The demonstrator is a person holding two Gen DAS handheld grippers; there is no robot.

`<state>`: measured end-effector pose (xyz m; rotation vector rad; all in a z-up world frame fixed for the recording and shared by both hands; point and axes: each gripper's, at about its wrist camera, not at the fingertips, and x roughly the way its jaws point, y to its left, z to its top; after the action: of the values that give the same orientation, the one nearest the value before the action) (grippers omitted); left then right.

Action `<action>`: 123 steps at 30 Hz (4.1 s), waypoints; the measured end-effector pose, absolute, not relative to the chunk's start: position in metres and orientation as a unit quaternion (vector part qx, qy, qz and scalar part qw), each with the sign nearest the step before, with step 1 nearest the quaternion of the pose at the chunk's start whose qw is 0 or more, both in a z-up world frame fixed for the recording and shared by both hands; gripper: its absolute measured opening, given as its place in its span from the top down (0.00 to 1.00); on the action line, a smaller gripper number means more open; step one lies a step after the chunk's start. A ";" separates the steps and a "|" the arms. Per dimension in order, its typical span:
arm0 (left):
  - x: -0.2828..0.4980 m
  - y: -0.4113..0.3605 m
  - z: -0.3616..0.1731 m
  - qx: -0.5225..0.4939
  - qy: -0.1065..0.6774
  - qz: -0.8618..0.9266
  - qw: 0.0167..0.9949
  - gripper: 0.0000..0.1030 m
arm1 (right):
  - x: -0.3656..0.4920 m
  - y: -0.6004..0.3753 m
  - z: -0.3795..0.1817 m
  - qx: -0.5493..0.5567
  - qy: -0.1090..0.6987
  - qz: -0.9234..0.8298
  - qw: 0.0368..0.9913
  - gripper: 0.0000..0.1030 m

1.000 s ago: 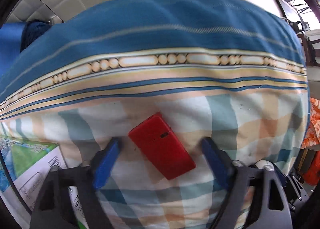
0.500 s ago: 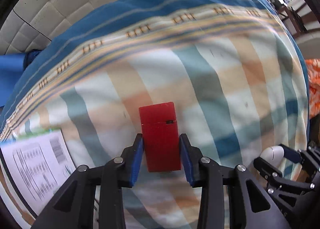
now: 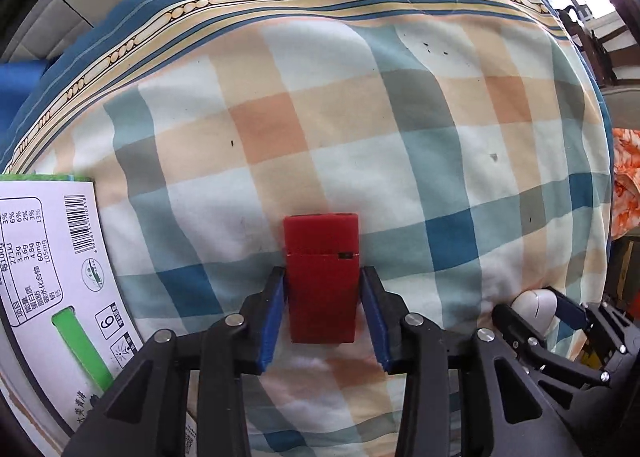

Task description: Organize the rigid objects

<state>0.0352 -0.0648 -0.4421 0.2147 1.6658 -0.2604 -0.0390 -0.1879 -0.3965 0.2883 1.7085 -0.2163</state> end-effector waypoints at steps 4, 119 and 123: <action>0.060 -0.075 -0.446 0.091 0.731 -0.109 0.667 0.69 | -0.031 -0.189 -0.397 0.122 0.743 -0.106 0.649 0.41; -0.017 0.298 -0.234 -0.001 0.624 -0.012 0.781 0.00 | -0.015 0.160 -0.259 0.066 0.717 0.010 0.694 0.00; -0.043 0.293 -0.196 0.004 0.592 -0.011 0.805 0.00 | -0.037 0.153 -0.221 0.057 0.685 0.014 0.726 0.00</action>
<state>-0.0432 0.2927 -0.1962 0.0081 1.2683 -0.0242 -0.0368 0.1526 -0.2206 0.1266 1.5111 0.0311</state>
